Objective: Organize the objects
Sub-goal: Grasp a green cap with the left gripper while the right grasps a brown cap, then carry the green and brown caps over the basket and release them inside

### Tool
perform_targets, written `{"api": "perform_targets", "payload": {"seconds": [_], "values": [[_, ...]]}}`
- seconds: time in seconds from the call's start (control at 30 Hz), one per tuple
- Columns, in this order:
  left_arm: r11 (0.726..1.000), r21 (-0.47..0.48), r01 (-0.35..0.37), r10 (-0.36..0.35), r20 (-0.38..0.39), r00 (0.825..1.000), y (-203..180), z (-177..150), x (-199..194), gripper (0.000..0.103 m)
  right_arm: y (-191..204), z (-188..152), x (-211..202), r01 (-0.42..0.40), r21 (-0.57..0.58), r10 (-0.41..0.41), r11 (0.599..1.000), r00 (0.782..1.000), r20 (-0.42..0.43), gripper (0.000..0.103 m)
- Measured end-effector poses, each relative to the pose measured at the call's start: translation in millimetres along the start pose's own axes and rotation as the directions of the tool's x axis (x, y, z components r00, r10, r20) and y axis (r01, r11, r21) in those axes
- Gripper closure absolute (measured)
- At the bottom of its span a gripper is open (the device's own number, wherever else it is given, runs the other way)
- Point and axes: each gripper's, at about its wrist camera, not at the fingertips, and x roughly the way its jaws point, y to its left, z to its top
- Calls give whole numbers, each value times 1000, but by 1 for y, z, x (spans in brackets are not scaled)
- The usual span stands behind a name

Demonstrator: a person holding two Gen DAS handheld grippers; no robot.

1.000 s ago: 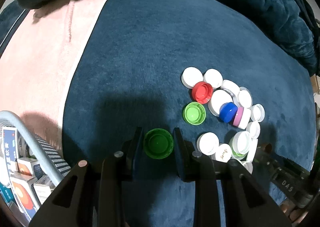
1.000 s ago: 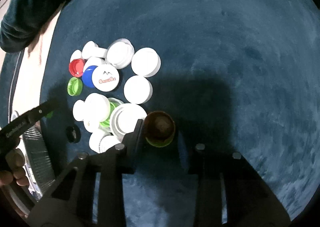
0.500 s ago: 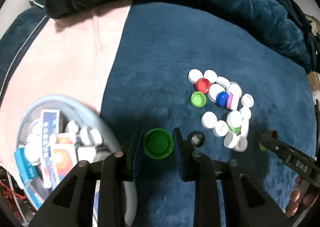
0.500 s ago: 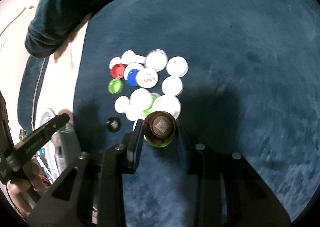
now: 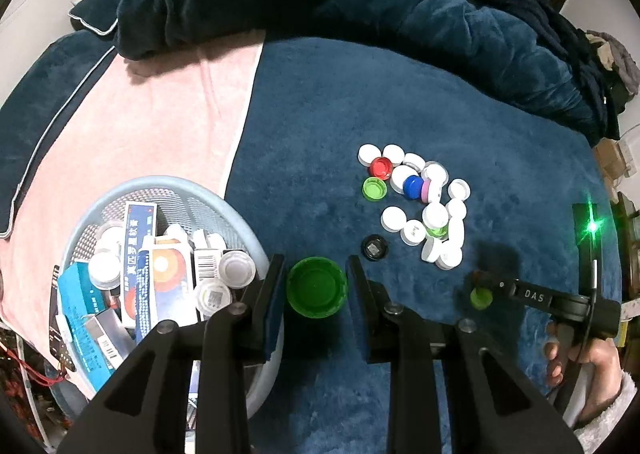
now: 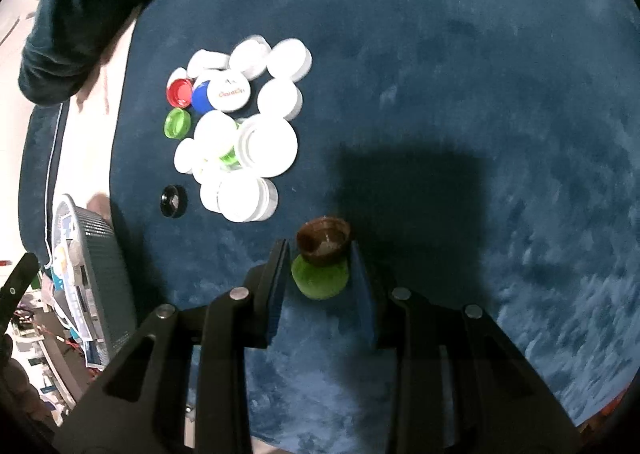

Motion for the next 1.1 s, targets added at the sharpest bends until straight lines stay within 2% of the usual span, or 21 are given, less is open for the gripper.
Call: {"api": "perform_targets", "payload": {"seconds": [0.1, 0.23, 0.37, 0.47, 0.53, 0.57, 0.6, 0.63, 0.8, 0.9, 1.03, 1.1], "values": [[1000, -8, 0, 0, 1, 1000, 2, -1, -1, 73, 1, -1, -4, -15, -9, 15, 1000, 1000, 7, 71], [1000, -8, -2, 2, 1, 1000, 1, -2, -2, 73, -3, -2, -4, 6, -1, -6, 1000, 1000, 0, 69], [1000, -2, -2, 2, -2, 1000, -1, -2, -1, 73, -6, 0, 7, 42, 2, -42, 999, 999, -15, 41], [1000, 3, -4, 4, -3, 1000, -3, -1, -1, 73, -2, 2, 16, 54, -38, -54, 998, 998, -9, 41], [1000, 1, -5, 5, -3, 1000, -3, -1, -1, 73, 4, 3, 21, 76, -71, -76, 995, 997, -1, 42], [1000, 0, -5, 5, -3, 1000, -2, -1, -1, 73, 6, 3, 24, 83, -90, -84, 992, 996, -7, 50], [1000, 0, -5, 5, -3, 1000, -2, -1, -1, 73, 8, 3, 26, 88, -100, -90, 991, 996, -12, 68], [1000, -3, -6, 6, -3, 1000, -2, -1, -2, 73, 10, 3, 26, 94, -108, -96, 990, 995, -11, 72], [1000, -18, -5, 5, 5, 1000, 4, -4, -5, 73, 26, 1, 3, 34, -127, -30, 991, 999, 34, 72], [1000, -26, -11, 11, 8, 1000, 11, -10, -9, 73, 45, -4, -14, -30, -146, 38, 989, 998, 55, 72], [998, -51, -28, 29, 15, 999, 27, -19, -17, 73, 96, -17, -42, -133, -215, 157, 968, 983, 99, 72], [997, -73, -34, 35, 18, 999, 38, -26, -21, 73, 116, -24, -49, -154, -248, 184, 956, 977, 105, 72]]}}
